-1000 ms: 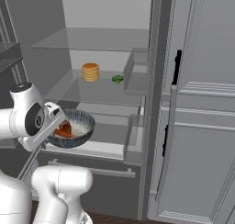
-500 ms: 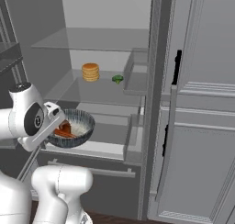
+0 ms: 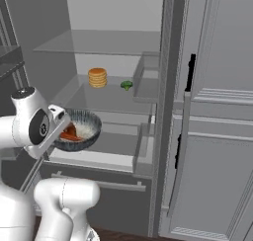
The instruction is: Pick the chicken drumstick and carrot from their plates and place them in the bowl. Then put the bowl in the fridge.
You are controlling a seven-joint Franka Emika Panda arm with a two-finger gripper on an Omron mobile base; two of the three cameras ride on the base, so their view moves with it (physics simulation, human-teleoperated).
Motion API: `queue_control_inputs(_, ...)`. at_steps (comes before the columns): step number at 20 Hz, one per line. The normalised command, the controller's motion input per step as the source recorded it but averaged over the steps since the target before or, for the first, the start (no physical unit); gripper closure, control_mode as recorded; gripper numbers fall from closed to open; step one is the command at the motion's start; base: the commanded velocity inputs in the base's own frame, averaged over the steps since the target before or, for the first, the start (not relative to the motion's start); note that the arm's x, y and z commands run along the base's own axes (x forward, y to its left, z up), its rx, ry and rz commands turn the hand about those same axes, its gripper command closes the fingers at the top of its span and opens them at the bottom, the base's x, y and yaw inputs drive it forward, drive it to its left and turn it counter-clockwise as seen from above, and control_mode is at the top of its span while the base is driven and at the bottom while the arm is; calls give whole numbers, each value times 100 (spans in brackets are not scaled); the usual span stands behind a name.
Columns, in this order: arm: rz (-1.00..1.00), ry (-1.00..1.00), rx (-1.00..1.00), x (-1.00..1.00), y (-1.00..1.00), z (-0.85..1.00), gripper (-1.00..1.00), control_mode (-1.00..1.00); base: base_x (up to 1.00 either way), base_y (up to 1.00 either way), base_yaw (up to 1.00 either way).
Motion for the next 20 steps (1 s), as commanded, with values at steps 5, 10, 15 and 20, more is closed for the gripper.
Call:
queue_control_inputs(5,30,-7,0,86,-14,28,100,-100,0,0,0)
queue_control_inputs(10,26,-1,0,98,-29,12,100,-100,0,0,0)
queue_control_inputs(15,10,-9,-9,100,5,7,100,-100,0,0,0)
queue_control_inputs(20,2,-20,-9,94,14,0,100,-100,0,0,0)
